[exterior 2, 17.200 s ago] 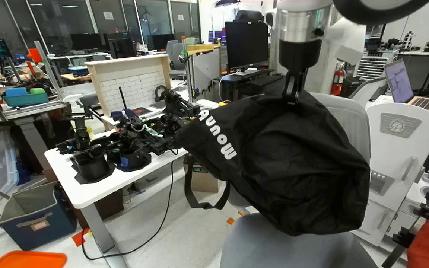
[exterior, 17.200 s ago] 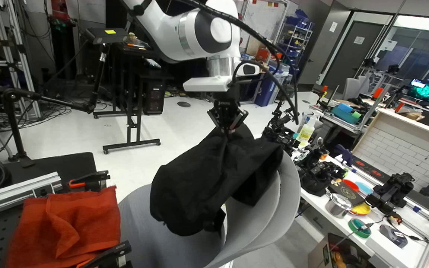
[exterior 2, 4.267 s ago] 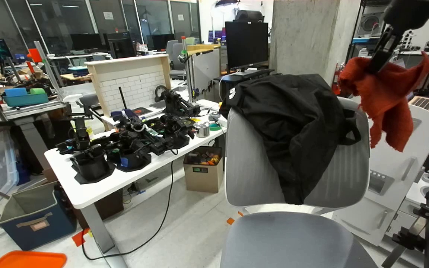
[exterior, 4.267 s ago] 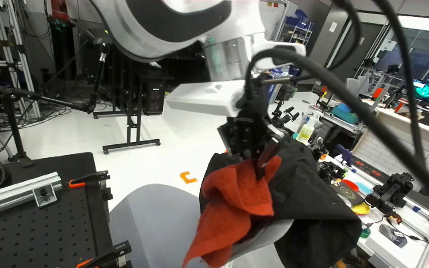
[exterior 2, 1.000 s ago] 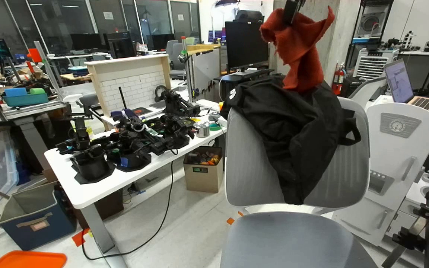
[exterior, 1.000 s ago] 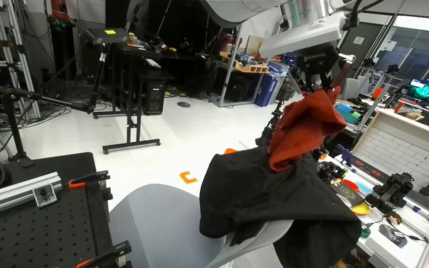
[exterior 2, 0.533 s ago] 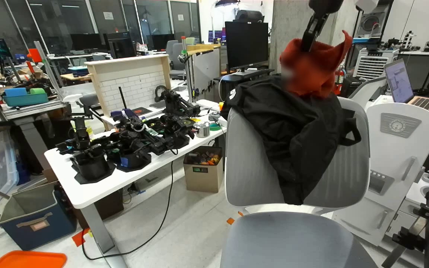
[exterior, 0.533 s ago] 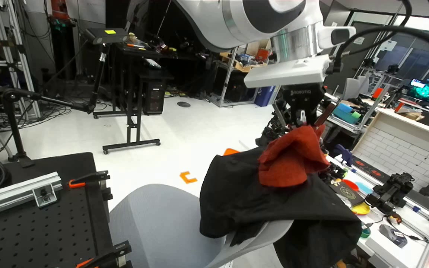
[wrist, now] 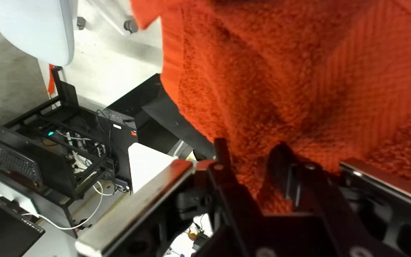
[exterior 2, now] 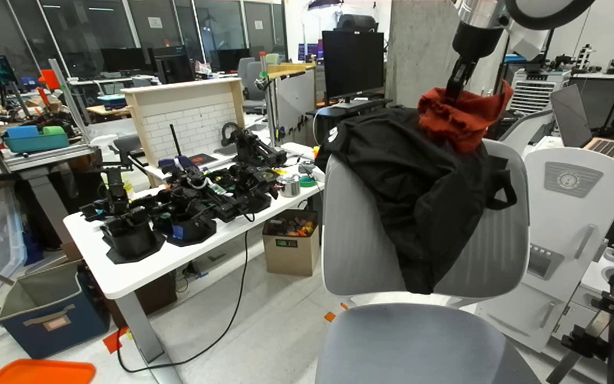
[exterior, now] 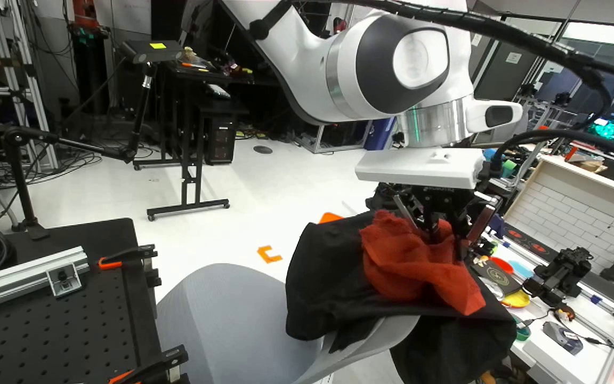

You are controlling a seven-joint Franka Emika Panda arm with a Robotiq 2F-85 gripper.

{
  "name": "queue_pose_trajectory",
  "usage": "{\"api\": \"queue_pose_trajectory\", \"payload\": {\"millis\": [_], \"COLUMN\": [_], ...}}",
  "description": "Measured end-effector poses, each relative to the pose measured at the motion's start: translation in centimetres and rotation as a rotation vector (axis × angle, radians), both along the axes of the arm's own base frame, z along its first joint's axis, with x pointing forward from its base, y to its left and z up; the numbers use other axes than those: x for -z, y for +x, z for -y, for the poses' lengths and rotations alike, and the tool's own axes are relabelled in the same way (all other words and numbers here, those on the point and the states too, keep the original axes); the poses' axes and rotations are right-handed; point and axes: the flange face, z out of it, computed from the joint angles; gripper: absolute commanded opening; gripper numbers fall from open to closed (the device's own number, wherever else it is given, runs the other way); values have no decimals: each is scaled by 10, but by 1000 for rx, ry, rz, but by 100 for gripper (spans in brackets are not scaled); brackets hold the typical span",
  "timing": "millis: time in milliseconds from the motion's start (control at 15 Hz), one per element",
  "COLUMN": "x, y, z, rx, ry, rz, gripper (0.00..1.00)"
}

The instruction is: Put the black clothing on the backrest of the chair then put the red towel on the backrest.

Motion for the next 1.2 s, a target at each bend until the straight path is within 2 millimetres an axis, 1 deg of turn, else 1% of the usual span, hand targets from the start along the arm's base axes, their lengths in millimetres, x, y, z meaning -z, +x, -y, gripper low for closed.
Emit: {"api": "queue_pose_trajectory", "payload": {"millis": [133,267,333,600,733,800,933,1000,1200], "x": [-6,-16,-23,-53,-69,-77,-89,-93,-101], "y": [-1,-3,-3,-5,-7,-8,-12,-14,-30], "z": [6,8,7,0,-10,-18,-46,-65,-132], "rx": [3,-2,-7,-36,-56,-69,-107,-129,-191], "ry": [-15,-30,-38,-77,-92,-98,-100,-94,-56], "rz": [6,18,24,56,76,85,100,106,110], "gripper": [81,94,99,100,100,100,100,100,100]}}
